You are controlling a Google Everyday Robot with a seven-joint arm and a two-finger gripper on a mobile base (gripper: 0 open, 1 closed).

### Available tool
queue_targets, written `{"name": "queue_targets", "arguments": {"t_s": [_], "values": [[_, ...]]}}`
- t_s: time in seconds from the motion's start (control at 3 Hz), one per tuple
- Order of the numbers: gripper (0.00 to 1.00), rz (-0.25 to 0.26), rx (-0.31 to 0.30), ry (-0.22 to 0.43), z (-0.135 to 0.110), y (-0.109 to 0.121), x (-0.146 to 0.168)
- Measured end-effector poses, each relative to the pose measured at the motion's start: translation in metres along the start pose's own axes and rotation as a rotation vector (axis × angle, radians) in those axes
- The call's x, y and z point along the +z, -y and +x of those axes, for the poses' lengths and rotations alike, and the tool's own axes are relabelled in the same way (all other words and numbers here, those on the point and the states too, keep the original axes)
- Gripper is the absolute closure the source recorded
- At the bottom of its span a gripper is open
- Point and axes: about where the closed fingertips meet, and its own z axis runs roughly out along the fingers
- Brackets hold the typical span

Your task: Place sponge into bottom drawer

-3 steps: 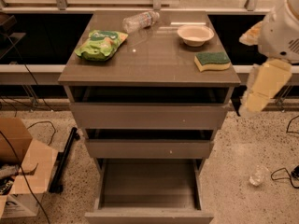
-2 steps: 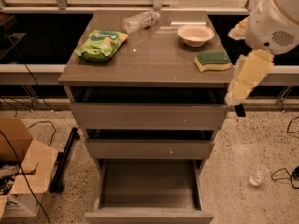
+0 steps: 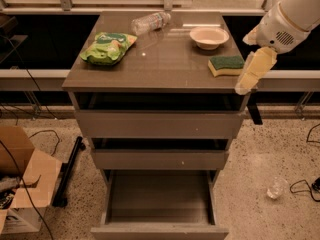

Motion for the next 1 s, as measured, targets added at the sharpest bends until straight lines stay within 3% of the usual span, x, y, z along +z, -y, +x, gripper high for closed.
{"name": "queue_targets", "arguments": {"t_s": [0.33, 1.0], "values": [[0.00, 0.001, 0.006, 0.000, 0.000, 0.001, 0.002], [0.00, 0.064, 0.178, 0.108, 0.004, 0.066, 0.061]]}}
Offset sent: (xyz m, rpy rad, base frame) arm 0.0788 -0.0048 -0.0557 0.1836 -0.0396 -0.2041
